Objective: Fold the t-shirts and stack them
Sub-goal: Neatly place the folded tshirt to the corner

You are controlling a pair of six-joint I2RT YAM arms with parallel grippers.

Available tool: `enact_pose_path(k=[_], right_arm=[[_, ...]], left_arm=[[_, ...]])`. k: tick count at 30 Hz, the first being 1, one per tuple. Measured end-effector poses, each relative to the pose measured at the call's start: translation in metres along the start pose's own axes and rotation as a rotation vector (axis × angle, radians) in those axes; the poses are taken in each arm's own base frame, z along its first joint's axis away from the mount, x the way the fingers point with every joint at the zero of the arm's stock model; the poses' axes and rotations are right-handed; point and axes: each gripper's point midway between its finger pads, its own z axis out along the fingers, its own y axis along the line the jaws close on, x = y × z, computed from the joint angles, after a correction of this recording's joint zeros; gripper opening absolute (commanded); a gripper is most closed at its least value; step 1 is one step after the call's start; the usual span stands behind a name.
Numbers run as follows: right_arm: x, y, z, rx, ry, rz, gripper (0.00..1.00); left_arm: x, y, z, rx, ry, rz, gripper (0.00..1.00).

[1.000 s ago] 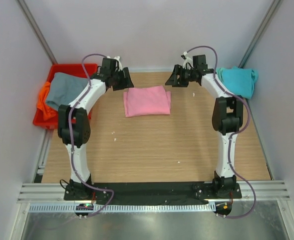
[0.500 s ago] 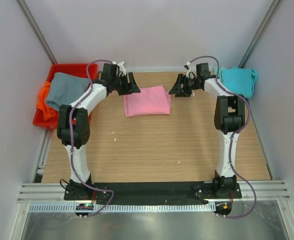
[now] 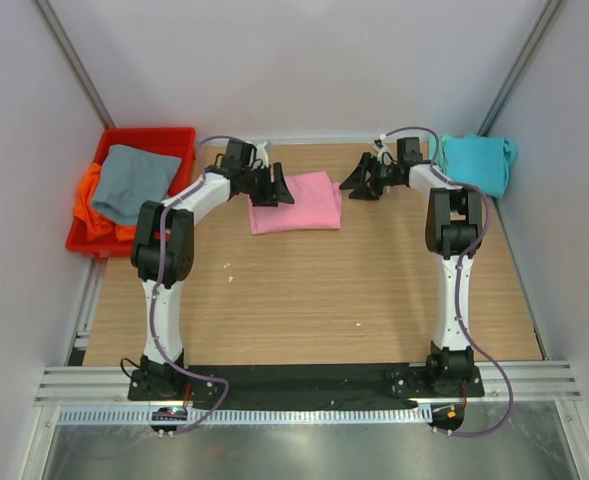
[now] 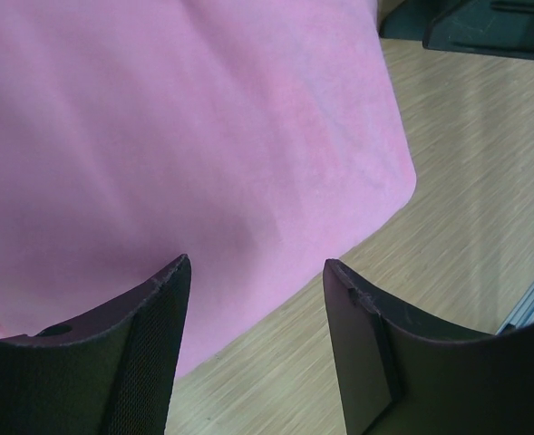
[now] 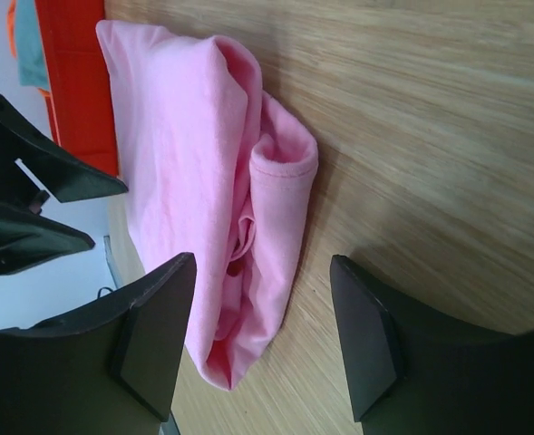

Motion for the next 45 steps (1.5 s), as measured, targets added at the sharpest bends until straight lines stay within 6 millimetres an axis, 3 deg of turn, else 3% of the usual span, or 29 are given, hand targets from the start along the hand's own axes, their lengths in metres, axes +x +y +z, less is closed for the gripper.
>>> enact_pose_path(k=[14,25,28,31,34,45], right_arm=[[-0.002,0.011,0.021,-0.116,0.019,0.016,0.68],[0.018,0.035,0.049,-0.147,0.075,-0.027,0.67],[0.02,0.036,0.052,-0.144,0.08,-0.041,0.61],[0.023,0.033,0.055,-0.122,0.082,-0.06,0.46],[0.027,0.028,0.058,-0.089,0.092,-0.077,0.42],[0.039,0.037,0.063,-0.085,0.136,-0.123,0.48]], left_arm=[[0.015,0.002,0.019,-0.01,0.042,0.004,0.61],[0.014,0.001,0.02,-0.02,0.04,0.008,0.61],[0.015,0.001,0.021,-0.023,0.041,0.009,0.61],[0.016,0.001,0.022,-0.025,0.045,0.009,0.61],[0.017,0.002,0.022,-0.029,0.047,0.009,0.61],[0.015,0.001,0.024,-0.041,0.046,0.012,0.61]])
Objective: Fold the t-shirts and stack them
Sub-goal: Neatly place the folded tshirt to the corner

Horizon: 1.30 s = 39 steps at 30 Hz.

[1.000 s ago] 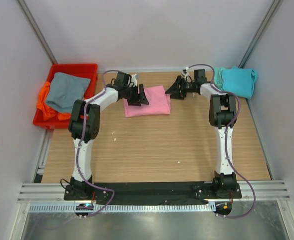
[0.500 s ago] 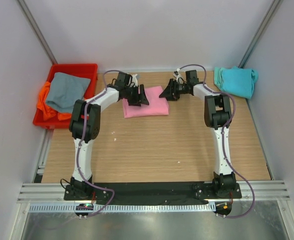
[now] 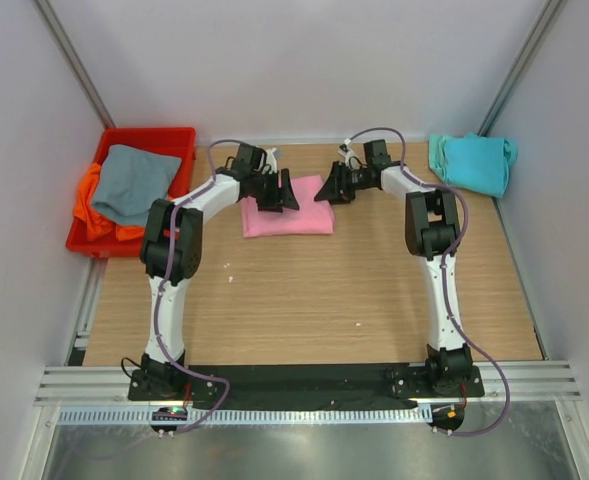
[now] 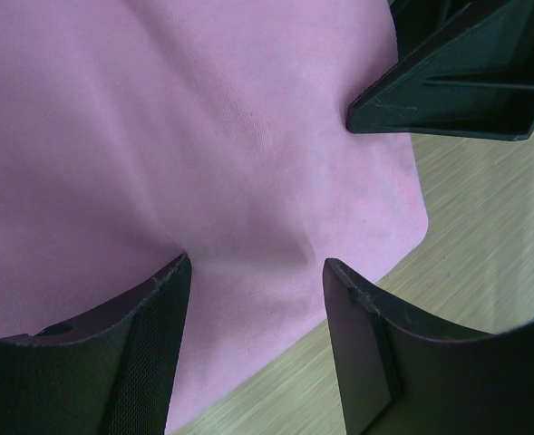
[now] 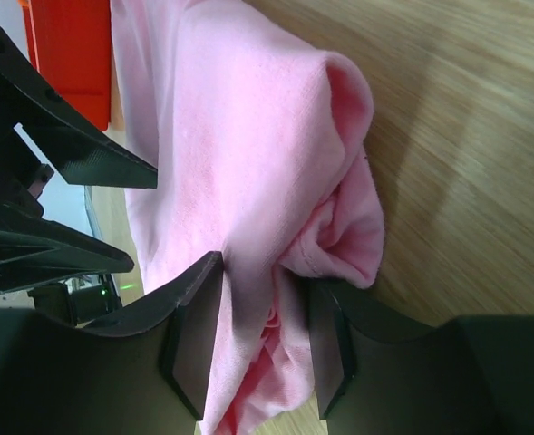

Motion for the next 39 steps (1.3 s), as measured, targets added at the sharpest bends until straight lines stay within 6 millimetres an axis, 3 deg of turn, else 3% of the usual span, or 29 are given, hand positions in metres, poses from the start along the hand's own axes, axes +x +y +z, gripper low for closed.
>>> enact_pose_path(k=[2,5,6,8,13,17,21,25,28,35,39], right_arm=[[0.002,0.002,0.002,0.0,0.008,-0.006,0.48],[0.006,0.004,0.006,0.009,0.025,-0.014,0.32],[0.009,0.003,0.008,0.011,0.034,-0.015,0.18],[0.016,0.003,0.012,0.016,0.054,-0.008,0.03],[0.025,0.004,0.012,0.037,0.1,-0.039,0.02],[0.031,0.001,-0.006,0.156,0.123,-0.113,0.01],[0.033,0.0,-0.044,0.34,0.15,-0.207,0.02],[0.013,0.008,-0.095,0.488,0.111,-0.306,0.02],[-0.008,0.013,-0.144,0.582,0.048,-0.338,0.01],[-0.049,-0.02,-0.254,0.812,-0.091,-0.314,0.01],[-0.063,-0.04,-0.306,0.904,-0.154,-0.269,0.01]], left_arm=[[0.001,0.001,0.0,-0.002,0.005,-0.001,0.61],[0.003,0.002,0.001,-0.009,0.008,-0.001,0.61],[0.003,0.002,0.002,-0.011,0.009,0.0,0.61],[0.003,0.003,0.002,-0.018,0.008,0.007,0.61],[0.005,0.007,0.003,-0.053,0.012,0.044,0.63],[0.001,0.008,-0.008,-0.097,0.005,0.085,0.63],[-0.02,-0.003,-0.044,-0.136,-0.06,0.141,0.6],[-0.044,-0.022,-0.096,-0.119,-0.165,0.169,0.54],[-0.044,-0.024,-0.12,-0.093,-0.187,0.177,0.56],[-0.004,-0.01,-0.109,-0.032,-0.047,0.139,0.58],[0.003,-0.016,-0.108,0.005,-0.019,0.134,0.58]])
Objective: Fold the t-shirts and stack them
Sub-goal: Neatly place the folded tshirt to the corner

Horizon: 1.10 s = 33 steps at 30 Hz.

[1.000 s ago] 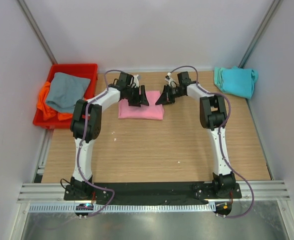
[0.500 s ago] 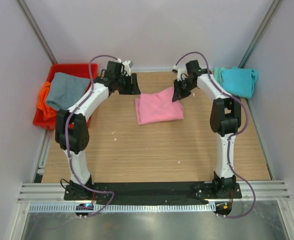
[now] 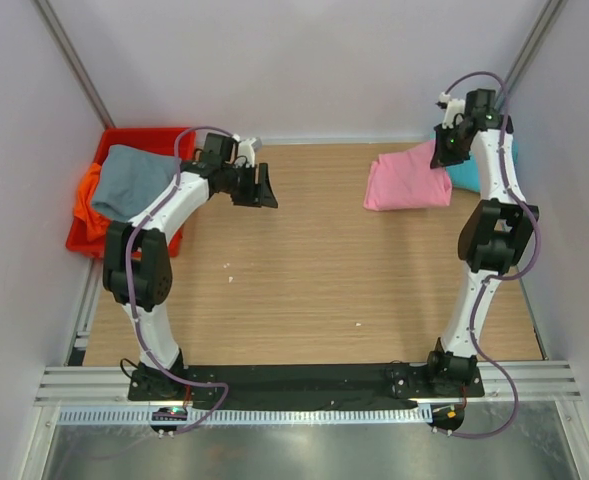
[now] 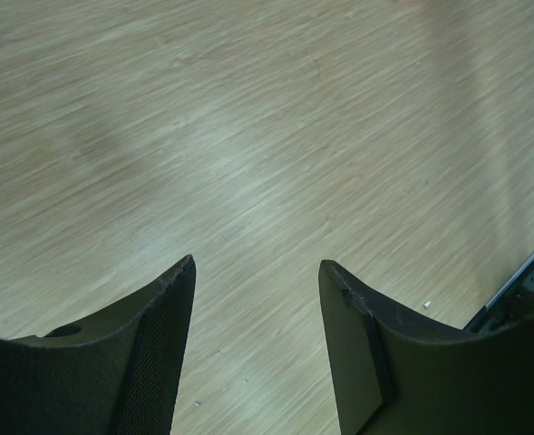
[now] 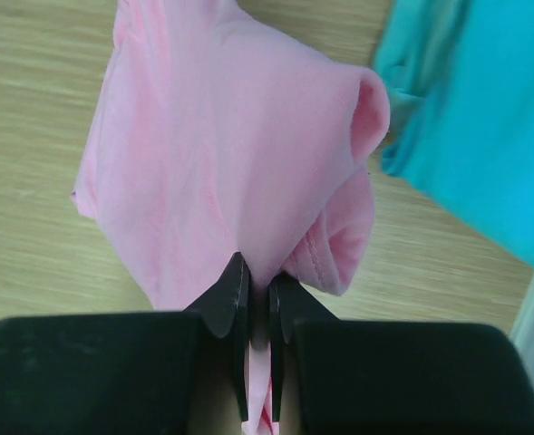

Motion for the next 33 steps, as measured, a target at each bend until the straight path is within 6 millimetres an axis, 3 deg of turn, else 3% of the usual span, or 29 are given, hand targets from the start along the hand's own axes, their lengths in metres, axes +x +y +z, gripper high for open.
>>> enact_pose_path(k=[4,7,19,27,33], right_arm=[[-0.007,-0.044,-0.006,0.073,-0.032,0.048,0.01],[-0.008,-0.065,-0.006,0.107,-0.042,0.066,0.01],[-0.024,-0.091,-0.008,0.16,-0.103,0.073,0.02],[-0.038,-0.12,-0.027,0.227,-0.172,0.083,0.01],[-0.057,-0.142,-0.053,0.292,-0.25,0.078,0.01]], left_arm=[[0.002,-0.002,0.0,0.016,0.007,-0.001,0.59],[0.005,-0.001,0.001,0.016,0.013,-0.004,0.6],[0.016,0.004,0.005,0.007,0.036,-0.015,0.62],[0.017,0.006,0.006,-0.001,0.037,-0.008,0.62],[0.018,0.007,0.007,-0.002,0.04,-0.011,0.62]])
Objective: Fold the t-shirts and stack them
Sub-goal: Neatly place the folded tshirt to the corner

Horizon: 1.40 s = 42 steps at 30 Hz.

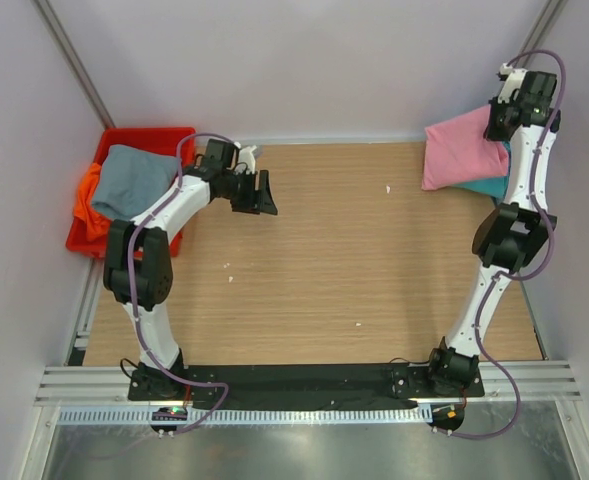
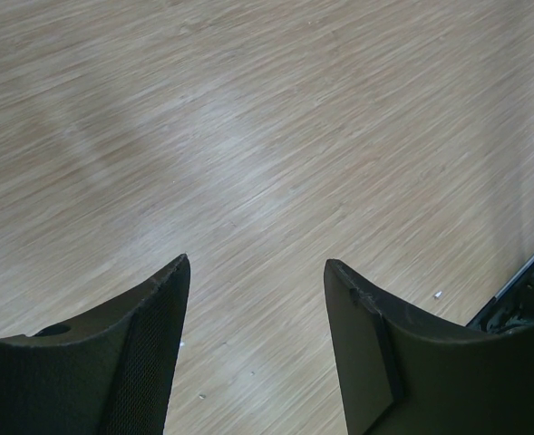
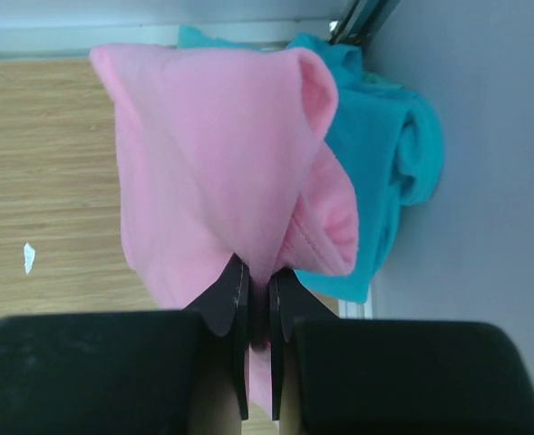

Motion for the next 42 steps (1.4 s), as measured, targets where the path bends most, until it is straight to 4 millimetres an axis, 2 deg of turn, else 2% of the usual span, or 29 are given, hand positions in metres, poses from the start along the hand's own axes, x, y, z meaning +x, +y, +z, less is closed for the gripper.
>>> enact_pose_path(k=[6,12,17,23,26,30,31,32,35,38,42], right_arm=[[-0.022,-0.023,-0.009,0.07,-0.074,-0.028,0.01],[-0.026,-0.037,-0.003,0.128,-0.092,-0.053,0.01],[-0.012,-0.049,0.028,0.183,-0.069,-0.071,0.01],[0.021,-0.071,0.068,0.286,-0.001,-0.098,0.01],[0.029,-0.08,0.074,0.337,0.018,-0.113,0.01],[0.02,-0.09,0.072,0.399,-0.01,-0.125,0.02],[0.017,-0.093,0.071,0.417,-0.019,-0.132,0.05],[0.014,-0.095,0.07,0.436,-0.026,-0.138,0.26],[0.006,-0.1,0.068,0.491,-0.049,-0.152,0.68],[0.006,-0.1,0.069,0.516,-0.067,-0.149,0.84],[0.033,-0.084,0.064,0.484,-0.027,-0.111,0.89]], left_arm=[[0.003,0.003,0.004,-0.002,0.011,-0.006,0.63],[0.003,0.003,0.004,-0.005,0.01,-0.006,0.63],[0.003,0.004,0.004,-0.012,0.009,-0.006,0.63],[0.004,0.005,0.006,-0.025,0.011,-0.001,0.64],[0.008,0.007,0.008,-0.031,0.016,0.001,0.65],[0.009,0.008,0.009,-0.035,0.02,0.0,0.65],[0.009,0.007,0.009,-0.035,0.019,0.002,0.65],[0.009,0.007,0.009,-0.035,0.018,0.003,0.66],[0.009,0.007,0.01,-0.037,0.015,0.006,0.67],[0.009,0.006,0.011,-0.038,0.014,0.012,0.68],[0.011,0.007,0.009,-0.049,0.012,0.015,0.7]])
